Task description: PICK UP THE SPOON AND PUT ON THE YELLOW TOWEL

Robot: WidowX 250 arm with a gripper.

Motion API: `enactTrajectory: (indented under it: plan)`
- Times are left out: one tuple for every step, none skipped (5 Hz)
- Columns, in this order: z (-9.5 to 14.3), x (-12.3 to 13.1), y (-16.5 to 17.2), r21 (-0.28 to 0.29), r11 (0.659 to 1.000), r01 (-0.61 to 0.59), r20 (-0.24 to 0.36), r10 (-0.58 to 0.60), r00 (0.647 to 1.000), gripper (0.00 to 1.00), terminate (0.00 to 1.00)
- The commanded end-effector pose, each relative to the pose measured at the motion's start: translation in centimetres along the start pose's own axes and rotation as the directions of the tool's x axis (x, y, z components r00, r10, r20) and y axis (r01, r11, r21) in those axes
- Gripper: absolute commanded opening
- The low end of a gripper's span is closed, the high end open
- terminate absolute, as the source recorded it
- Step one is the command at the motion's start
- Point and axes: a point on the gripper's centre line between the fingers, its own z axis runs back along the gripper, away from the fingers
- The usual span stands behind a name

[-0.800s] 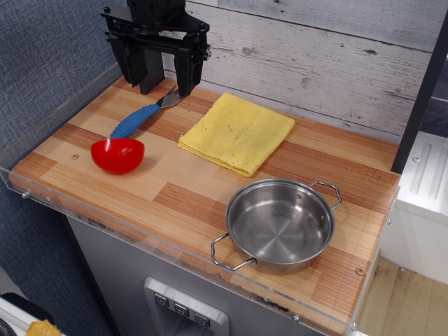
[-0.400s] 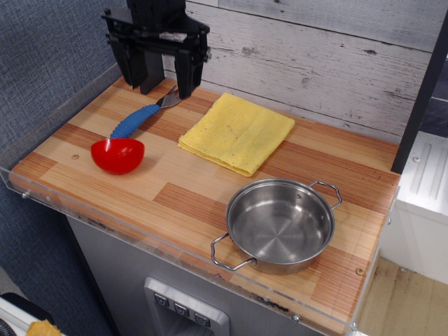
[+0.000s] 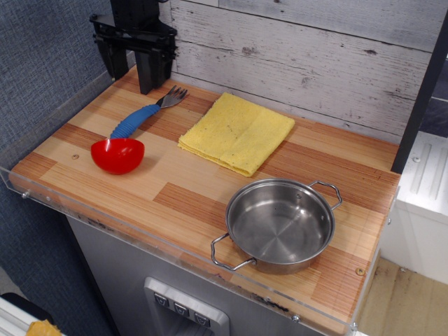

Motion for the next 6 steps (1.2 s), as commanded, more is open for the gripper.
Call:
enactTrajectory:
  plan:
    - [-0.6, 2.2, 3.2, 0.014, 1.000, 0.003, 0.023, -0.003, 1.000, 1.00, 0.00]
    - [-0.6, 1.9, 2.7, 0.029, 1.000, 0.011, 0.029, -0.011, 1.000, 1.00, 0.00]
    - [-1.1, 1.2, 2.6, 0.041, 0.999, 0.017, 0.022, -0.018, 1.000, 1.00, 0.00]
    - [-2.1, 0.6, 2.5, 0.038, 0.999, 0.013, 0.007, -0.013, 1.000, 1.00, 0.00]
    - [-3.4, 0.0, 2.0, 0.040, 0.999, 0.032, -0.024, -0.031, 0.999, 1.00, 0.00]
    - [-4.7, -0.5, 1.6, 0.044, 0.998, 0.039, -0.056, -0.036, 0.998, 1.00, 0.00]
